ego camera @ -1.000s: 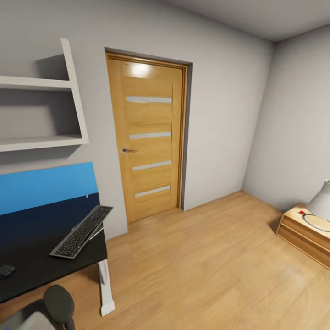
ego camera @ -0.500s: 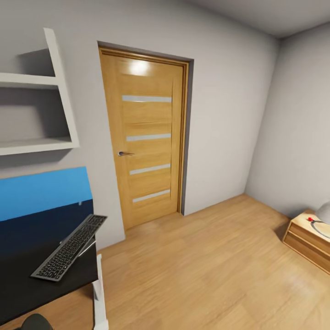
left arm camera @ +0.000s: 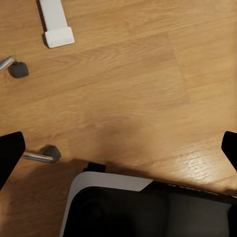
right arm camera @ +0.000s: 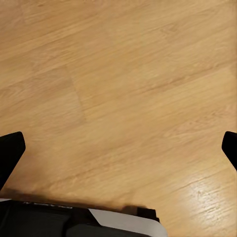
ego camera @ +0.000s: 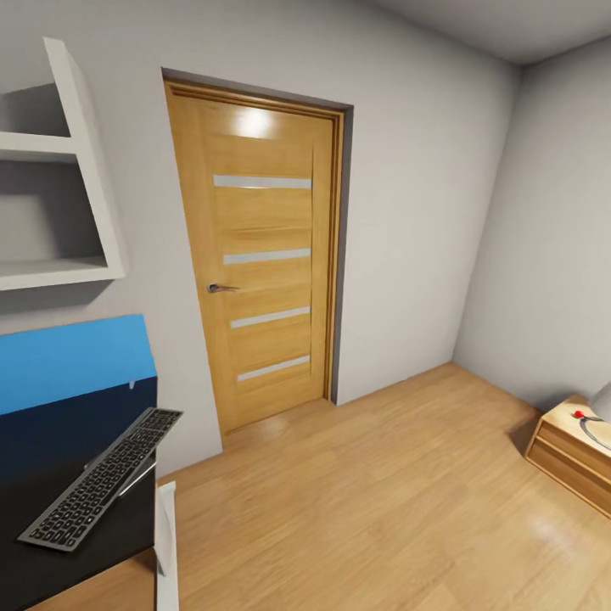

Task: In the bedroom, organize the workspace by keeping the computer under the desk, ensuring the monitor is on the desk, placing the keyboard on the desk next to the monitor, placing the mouse on the desk next to the keyboard, moving the folder from the swivel chair onto the desk next to the mouse, stacking the notebook on top of the folder with the pen on top of the notebook, and positioning the swivel chair next to the desk.

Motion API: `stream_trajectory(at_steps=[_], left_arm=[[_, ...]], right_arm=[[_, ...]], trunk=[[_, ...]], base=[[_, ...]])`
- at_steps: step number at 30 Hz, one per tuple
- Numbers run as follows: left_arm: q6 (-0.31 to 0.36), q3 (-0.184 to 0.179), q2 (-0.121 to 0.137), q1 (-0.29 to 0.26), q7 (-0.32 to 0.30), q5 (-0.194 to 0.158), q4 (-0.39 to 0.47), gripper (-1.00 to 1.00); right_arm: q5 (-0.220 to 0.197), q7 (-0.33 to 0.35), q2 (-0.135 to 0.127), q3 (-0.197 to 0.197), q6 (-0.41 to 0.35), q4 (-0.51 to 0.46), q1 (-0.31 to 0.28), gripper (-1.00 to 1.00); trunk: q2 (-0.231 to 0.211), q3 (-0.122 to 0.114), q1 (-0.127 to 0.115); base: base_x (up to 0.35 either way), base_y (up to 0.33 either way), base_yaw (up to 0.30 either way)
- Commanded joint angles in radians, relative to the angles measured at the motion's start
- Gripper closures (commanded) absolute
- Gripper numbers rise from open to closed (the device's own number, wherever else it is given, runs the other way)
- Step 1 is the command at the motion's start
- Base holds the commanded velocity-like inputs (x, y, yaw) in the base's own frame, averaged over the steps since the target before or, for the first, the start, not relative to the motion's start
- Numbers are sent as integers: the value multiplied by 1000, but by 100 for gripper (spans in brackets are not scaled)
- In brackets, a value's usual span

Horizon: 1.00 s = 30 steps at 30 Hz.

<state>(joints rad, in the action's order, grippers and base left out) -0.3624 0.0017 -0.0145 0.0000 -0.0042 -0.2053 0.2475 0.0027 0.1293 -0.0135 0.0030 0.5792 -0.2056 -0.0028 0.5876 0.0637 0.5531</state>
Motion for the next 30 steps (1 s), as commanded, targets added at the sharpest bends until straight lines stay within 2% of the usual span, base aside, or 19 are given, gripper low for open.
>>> stream_trajectory(at_steps=[1,12,30], left_arm=[[-2,0,0,0,0,-5,1,-100],[-3,0,-1,0,-1,-5,1,-100],[-3,0,0,0,-1,-5,1,-100]], right_arm=[[0,3,-1,0,2,-1,0,-100],[0,3,-1,0,2,0,0,-100],[0,3,-2,-1,2,0,0,-100]], trunk=[[1,2,0],[1,2,0],[1,2,0]], base=[[12,-11,0],[47,-3,0],[300,-49,0]])
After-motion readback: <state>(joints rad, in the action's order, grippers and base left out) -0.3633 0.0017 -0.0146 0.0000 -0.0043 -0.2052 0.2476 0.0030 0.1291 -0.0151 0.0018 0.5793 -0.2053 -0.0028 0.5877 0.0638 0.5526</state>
